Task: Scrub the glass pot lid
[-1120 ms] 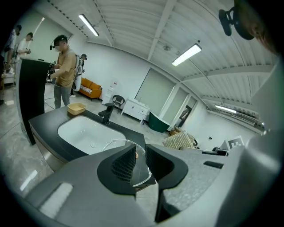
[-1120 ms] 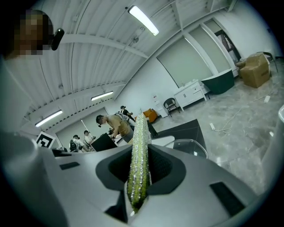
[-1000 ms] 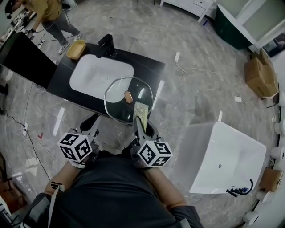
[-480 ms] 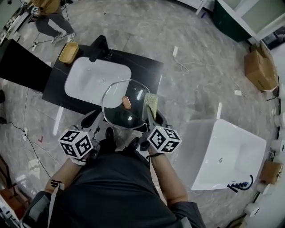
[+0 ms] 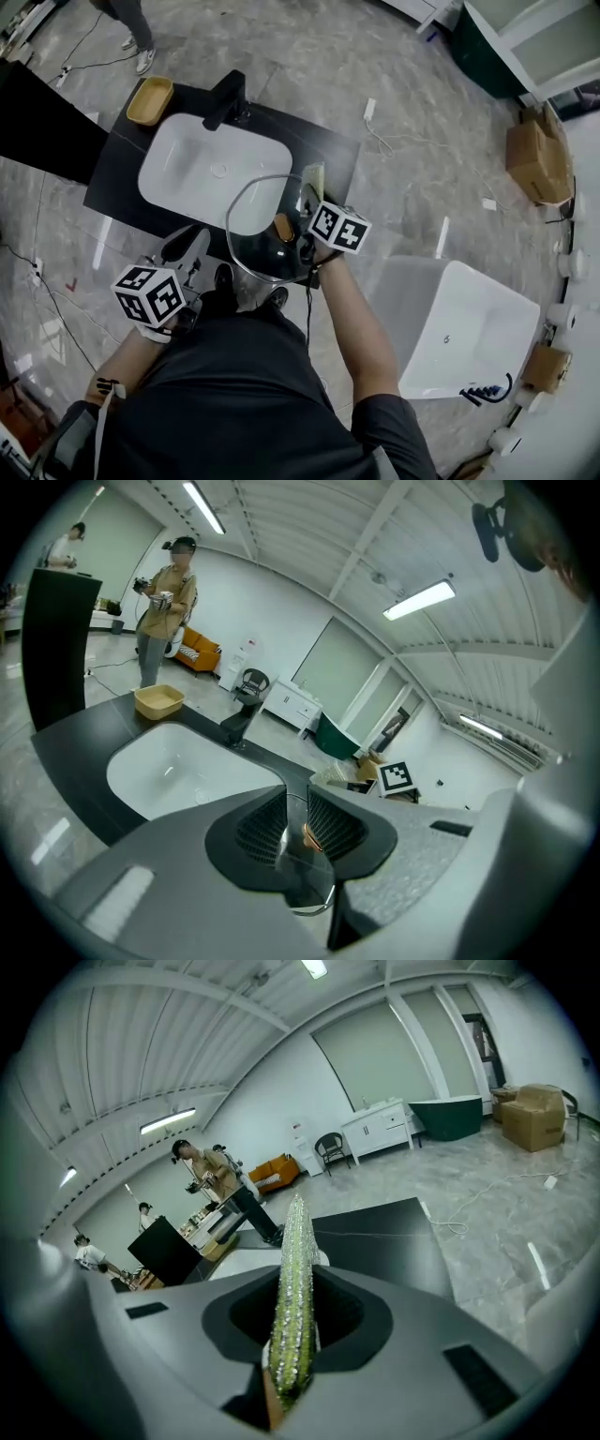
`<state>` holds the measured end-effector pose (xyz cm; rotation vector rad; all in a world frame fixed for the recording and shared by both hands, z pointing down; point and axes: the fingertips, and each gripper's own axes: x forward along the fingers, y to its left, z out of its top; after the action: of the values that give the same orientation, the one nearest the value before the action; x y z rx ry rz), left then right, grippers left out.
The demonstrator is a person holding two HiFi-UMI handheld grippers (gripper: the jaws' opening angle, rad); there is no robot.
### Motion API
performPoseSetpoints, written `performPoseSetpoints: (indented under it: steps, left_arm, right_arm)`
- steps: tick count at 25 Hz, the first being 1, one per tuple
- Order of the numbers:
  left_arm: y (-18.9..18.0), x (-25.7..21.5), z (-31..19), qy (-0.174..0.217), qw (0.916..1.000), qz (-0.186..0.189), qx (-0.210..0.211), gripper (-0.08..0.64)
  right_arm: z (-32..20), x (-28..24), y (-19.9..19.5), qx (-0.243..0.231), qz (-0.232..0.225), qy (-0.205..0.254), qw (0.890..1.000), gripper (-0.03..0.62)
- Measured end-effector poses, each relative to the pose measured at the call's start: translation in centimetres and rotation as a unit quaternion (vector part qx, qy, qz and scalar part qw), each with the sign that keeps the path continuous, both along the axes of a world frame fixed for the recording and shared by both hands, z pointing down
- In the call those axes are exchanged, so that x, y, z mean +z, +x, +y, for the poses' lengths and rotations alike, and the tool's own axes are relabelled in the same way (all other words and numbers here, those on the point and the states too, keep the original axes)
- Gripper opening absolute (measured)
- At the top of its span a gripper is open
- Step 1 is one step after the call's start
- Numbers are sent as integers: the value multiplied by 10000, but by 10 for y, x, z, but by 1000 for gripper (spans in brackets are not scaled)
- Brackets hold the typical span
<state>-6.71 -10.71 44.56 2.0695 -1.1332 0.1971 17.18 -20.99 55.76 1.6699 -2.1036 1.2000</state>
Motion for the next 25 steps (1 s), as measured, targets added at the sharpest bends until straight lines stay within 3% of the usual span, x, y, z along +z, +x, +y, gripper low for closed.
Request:
performPoseSetpoints:
  steps: [4,7,10,15,18,25]
  left_arm:
    - [-26,0,4,-51,9993,-63,-352,71]
    - [-38,0,8,-52,9984,-126,-554,71]
    - [-48,0,11,-70,9972,-162,-729,71]
    - [-47,-1,17,-107,9964,-192,-814,71]
    - [-35,-1,17,-81,9974,-208,-687,71]
    - [8,-4,17,-25,9995,-259,-156,71]
  right_arm:
    - [-23,26,-33,-646,-210,-348,9971,64]
    - [-21,50,-57,-1311,-451,-796,9871,64]
    - [-17,67,-60,-1494,-482,-1002,9825,64]
    - [-15,77,-35,-918,-643,-929,9893,64]
    - [-8,82,-12,-216,-883,-869,9921,64]
    - [34,89,41,1298,-1220,-669,9817,64]
